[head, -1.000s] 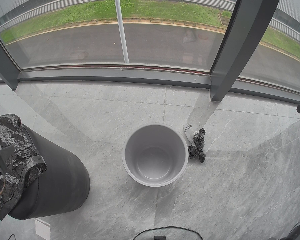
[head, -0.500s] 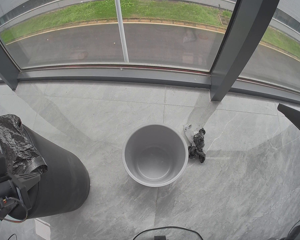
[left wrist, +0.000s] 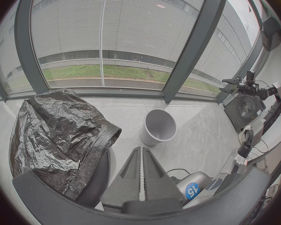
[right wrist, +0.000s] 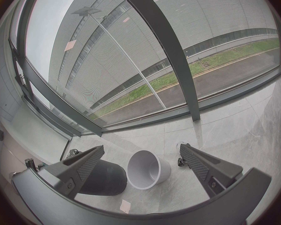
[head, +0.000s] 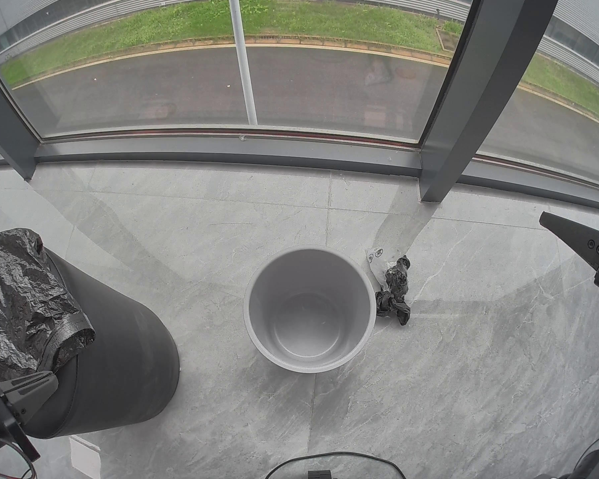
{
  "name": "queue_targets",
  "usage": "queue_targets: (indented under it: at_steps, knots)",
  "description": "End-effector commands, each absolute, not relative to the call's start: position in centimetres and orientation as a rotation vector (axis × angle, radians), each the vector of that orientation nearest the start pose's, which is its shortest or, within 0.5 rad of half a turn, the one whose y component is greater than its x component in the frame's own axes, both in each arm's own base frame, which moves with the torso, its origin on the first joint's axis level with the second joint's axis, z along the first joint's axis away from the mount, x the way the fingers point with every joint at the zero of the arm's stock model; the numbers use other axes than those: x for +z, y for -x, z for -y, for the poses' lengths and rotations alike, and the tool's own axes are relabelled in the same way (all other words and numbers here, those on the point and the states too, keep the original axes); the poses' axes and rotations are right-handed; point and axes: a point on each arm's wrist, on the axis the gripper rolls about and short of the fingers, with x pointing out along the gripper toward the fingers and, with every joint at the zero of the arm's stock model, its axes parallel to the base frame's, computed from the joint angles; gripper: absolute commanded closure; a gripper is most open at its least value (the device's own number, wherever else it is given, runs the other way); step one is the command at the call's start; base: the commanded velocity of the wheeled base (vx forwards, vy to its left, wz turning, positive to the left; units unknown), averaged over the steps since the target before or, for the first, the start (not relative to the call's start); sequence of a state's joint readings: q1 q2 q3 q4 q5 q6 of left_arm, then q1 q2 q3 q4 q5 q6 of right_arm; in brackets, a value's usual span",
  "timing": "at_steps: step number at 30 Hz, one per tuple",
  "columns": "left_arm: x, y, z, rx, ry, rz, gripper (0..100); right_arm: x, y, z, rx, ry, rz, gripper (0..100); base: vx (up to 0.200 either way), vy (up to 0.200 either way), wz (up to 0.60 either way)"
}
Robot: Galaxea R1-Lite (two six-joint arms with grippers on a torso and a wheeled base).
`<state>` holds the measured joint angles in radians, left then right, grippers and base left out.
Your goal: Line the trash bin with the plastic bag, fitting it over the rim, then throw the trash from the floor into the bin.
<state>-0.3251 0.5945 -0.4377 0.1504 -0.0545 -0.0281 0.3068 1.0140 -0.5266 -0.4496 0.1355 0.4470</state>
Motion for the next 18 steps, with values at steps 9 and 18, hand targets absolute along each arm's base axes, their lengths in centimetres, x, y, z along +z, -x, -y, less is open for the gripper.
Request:
queue_targets:
  at_steps: [9, 18]
  knots:
    - [16.4, -4.0, 1.0, -0.263, -0.367, -0.402, 0, 23.5, -12.7, -4.3, 0.426, -0.437, -0.140, 0, 0.000, 0.000, 0.00]
    - [16.9, -6.5, 1.5, -0.229, -0.575, -0.388, 0, 23.2, -12.9, -4.4, 0.425, -0.436, -0.154, 0, 0.000, 0.000, 0.00]
